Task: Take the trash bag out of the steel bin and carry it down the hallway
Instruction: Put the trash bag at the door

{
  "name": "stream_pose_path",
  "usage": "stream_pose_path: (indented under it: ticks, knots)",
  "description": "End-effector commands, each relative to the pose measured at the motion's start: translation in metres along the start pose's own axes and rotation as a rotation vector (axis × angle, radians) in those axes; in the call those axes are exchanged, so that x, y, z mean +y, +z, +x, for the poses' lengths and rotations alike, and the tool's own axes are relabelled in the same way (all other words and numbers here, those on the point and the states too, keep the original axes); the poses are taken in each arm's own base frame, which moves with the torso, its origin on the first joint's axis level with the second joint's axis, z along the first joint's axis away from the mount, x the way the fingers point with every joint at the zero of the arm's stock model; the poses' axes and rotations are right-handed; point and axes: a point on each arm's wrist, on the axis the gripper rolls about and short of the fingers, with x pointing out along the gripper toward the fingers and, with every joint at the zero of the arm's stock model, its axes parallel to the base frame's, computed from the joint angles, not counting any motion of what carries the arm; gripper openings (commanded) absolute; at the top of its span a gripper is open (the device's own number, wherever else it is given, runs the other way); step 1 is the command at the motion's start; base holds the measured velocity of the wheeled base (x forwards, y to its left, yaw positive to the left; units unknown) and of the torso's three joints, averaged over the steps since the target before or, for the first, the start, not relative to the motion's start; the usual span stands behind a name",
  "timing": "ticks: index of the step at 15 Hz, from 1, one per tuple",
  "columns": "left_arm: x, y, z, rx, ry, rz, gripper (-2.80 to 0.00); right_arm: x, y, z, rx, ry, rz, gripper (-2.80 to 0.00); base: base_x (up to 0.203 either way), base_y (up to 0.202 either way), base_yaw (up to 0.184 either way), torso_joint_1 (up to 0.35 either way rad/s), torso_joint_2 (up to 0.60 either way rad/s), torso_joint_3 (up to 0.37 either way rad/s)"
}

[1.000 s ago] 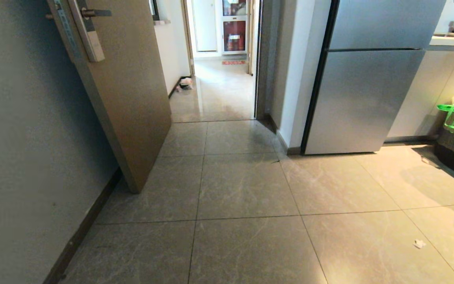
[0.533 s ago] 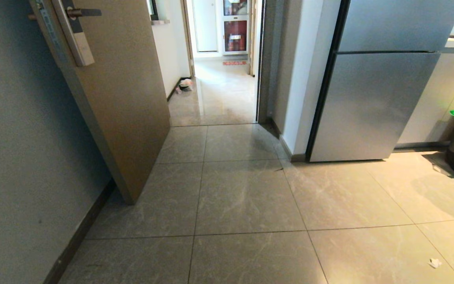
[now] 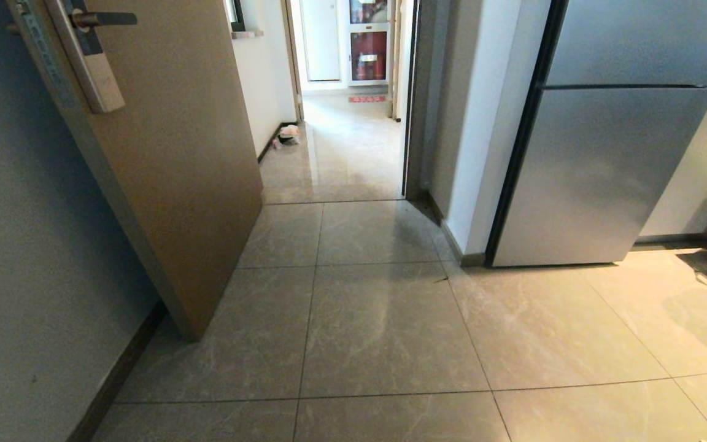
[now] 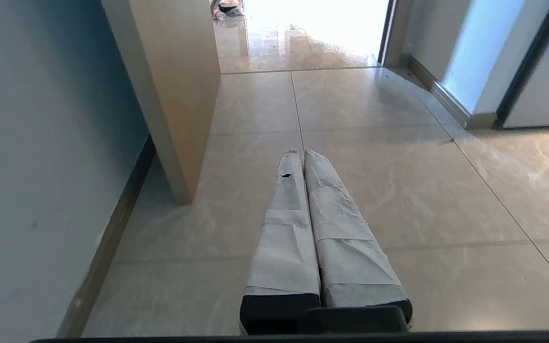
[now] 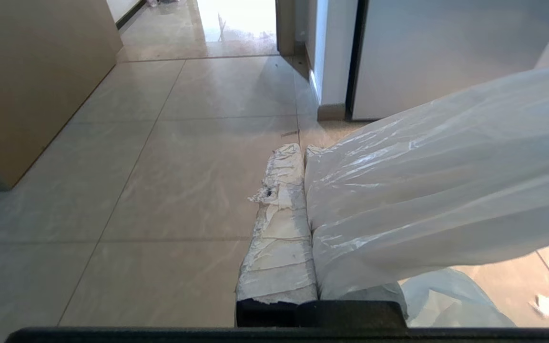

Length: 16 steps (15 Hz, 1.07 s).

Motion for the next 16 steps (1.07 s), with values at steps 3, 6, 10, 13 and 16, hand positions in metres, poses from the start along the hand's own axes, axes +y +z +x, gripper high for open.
stream_pose_path:
  ticks: [3,6,10,13,16]
  knots:
    - [0.0000,0.0001,0.0001,0.001,0.000,0.000,-2.80,0.0000,-0.0010,-0.0029,-0.039,0.000,0.000,-2.80,0.194,0.000,0.001,0.002,0.00,0.003]
    - [0.0000,0.0001,0.0001,0.001,0.000,-0.001,-2.80,0.0000,-0.0010,-0.0029,-0.039,0.000,0.000,-2.80,0.191,0.000,0.001,0.002,0.00,0.001]
    - [0.0000,0.0001,0.0001,0.001,0.000,-0.001,-2.80,0.0000,-0.0010,-0.0029,-0.039,0.000,0.000,-2.80,0.192,0.000,0.002,0.003,0.00,0.002]
    - [0.0000,0.0002,0.0001,-0.001,0.000,0.000,-2.80,0.0000,-0.0010,-0.0029,-0.039,0.000,0.000,-2.80,0.191,0.000,0.001,0.004,0.00,0.005]
    - [0.0000,0.0001,0.0001,0.001,0.000,-0.001,-2.80,0.0000,-0.0010,-0.0029,-0.039,0.000,0.000,-2.80,0.193,0.000,-0.001,0.000,0.00,0.004]
